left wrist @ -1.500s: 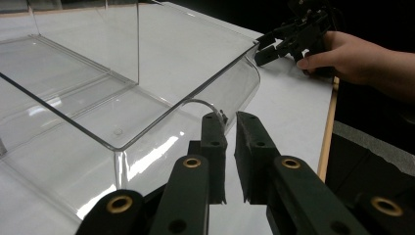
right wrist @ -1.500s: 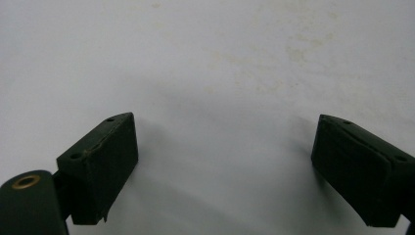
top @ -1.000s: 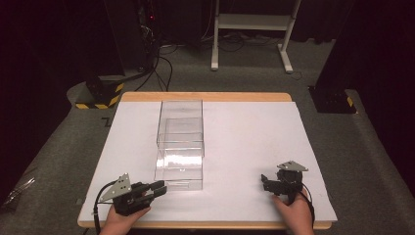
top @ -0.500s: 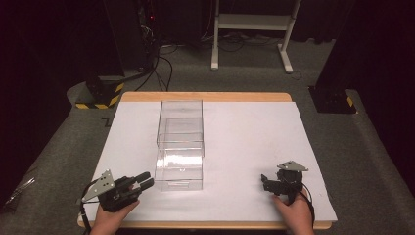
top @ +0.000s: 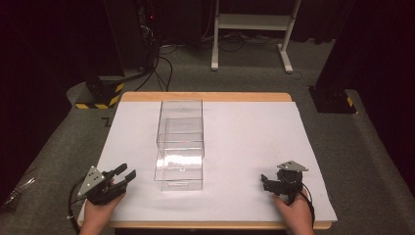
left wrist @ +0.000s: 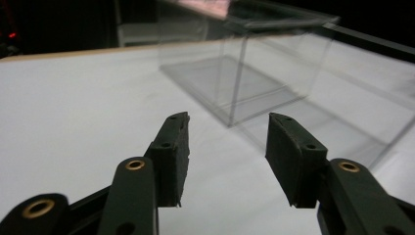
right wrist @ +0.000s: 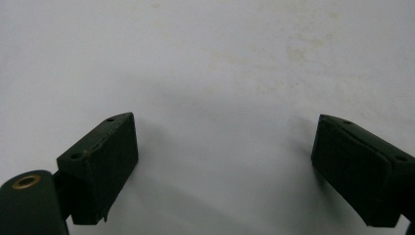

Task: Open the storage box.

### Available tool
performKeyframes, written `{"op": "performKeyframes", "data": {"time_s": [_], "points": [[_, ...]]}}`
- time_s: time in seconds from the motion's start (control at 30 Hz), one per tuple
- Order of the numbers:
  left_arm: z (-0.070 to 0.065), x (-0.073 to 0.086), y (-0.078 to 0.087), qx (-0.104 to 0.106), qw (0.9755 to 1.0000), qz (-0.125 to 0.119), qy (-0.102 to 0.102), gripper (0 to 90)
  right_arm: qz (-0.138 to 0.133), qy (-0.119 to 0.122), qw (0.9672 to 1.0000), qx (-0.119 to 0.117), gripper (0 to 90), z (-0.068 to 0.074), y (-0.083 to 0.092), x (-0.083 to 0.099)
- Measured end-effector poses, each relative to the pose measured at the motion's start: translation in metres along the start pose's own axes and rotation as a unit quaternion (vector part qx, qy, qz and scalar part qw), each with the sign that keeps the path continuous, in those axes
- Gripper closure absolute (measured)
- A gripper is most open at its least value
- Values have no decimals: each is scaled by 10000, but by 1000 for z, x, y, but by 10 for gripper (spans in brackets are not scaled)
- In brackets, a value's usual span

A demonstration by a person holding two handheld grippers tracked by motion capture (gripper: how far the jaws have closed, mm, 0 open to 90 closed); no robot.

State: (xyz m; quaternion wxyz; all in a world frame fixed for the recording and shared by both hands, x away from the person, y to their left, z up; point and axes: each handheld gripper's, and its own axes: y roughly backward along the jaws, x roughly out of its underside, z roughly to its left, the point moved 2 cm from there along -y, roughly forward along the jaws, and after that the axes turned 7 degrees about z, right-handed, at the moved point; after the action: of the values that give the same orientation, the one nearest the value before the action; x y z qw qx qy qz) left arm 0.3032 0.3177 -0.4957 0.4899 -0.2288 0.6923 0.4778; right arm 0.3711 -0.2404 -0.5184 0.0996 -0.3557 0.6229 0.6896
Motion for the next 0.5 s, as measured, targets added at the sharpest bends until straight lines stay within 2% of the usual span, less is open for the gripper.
{"op": "performKeyframes", "data": {"time_s": [0.1,0.13,0.17,0.2,0.23,0.33,0.37,0.5], "points": [[6,5,-4,-298,9993,222,58,474,0,-2,10000,-1,103,0,0,0],[4,7,-8,-360,9988,203,265,469,1,-2,10000,-1,103,0,0,0],[5,9,-11,-432,9982,270,306,466,-1,-1,10000,0,103,0,0,0],[4,10,-14,-424,9972,300,541,460,0,-1,10000,-1,103,0,0,0],[3,9,-16,-428,9967,266,643,452,3,-7,10000,-3,103,0,0,0],[6,10,-18,-543,9958,593,432,430,0,-3,10000,-3,103,0,0,0],[5,10,-20,-552,9952,681,428,423,-2,-2,10000,-2,103,0,0,0],[4,10,-23,-626,9936,915,227,399,1,-7,10000,-14,103,0,0,0]]}}
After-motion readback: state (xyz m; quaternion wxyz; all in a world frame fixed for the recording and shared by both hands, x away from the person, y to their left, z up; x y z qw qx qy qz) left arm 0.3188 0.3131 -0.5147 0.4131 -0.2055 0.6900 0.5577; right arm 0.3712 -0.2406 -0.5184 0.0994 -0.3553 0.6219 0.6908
